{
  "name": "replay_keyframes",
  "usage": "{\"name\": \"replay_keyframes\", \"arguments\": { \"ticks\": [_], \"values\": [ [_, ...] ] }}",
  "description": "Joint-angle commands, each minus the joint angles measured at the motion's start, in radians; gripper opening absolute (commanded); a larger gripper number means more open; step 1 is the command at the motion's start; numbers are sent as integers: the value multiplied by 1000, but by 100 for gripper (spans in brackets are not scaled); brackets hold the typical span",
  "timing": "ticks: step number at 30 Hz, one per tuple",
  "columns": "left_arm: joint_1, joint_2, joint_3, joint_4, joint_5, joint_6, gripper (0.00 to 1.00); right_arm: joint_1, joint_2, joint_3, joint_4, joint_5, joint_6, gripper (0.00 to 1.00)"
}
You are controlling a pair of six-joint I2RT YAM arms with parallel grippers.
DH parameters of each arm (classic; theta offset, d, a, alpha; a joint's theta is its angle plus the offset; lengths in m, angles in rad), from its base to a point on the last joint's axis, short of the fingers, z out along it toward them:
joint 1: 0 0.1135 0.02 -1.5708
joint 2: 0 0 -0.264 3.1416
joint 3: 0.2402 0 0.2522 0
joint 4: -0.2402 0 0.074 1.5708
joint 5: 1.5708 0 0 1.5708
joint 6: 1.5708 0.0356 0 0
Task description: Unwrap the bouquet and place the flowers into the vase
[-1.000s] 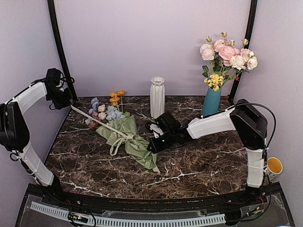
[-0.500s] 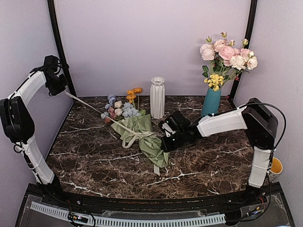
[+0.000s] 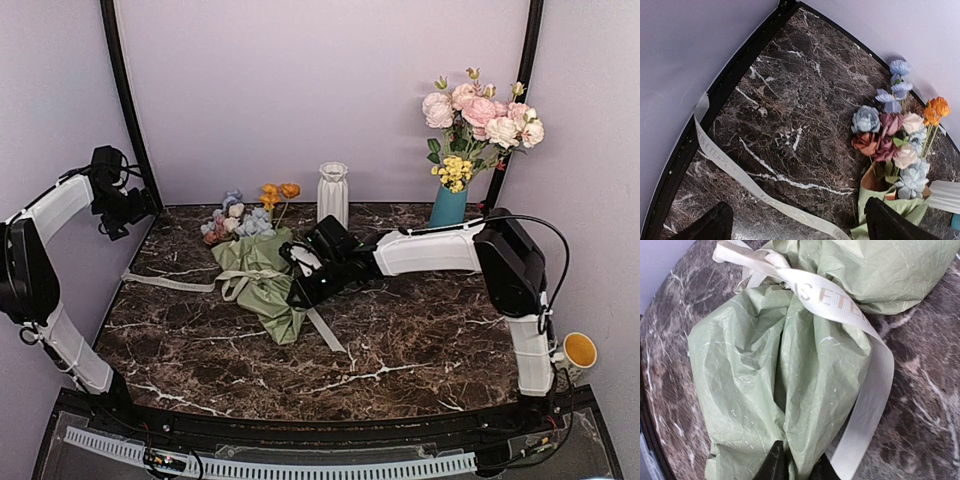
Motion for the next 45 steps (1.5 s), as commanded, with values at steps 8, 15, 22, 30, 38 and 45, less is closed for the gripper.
{"name": "replay_keyframes", "arguments": {
  "ticks": [8, 15, 22, 30, 38, 45],
  "values": [
    [-210, -168, -225, 58, 312, 208, 93, 33, 97, 168, -8, -144, -86, 72],
    [-289, -90, -256, 42, 489, 298, 86, 27, -47, -36, 191, 38, -101, 74],
    [-365, -2, -308, 64, 546, 285, 83, 20, -106, -133, 287, 224, -193, 74],
    [-425, 102, -354, 126, 547, 254, 82, -7, -161, -257, 403, 262, -207, 73],
    [-434, 182, -390, 241, 571, 217, 60, -18, -145, -278, 475, 217, -265, 72],
    [-433, 182, -367, 171, 490, 266, 17, -19, -104, -243, 471, 134, -317, 70]
  ]
}}
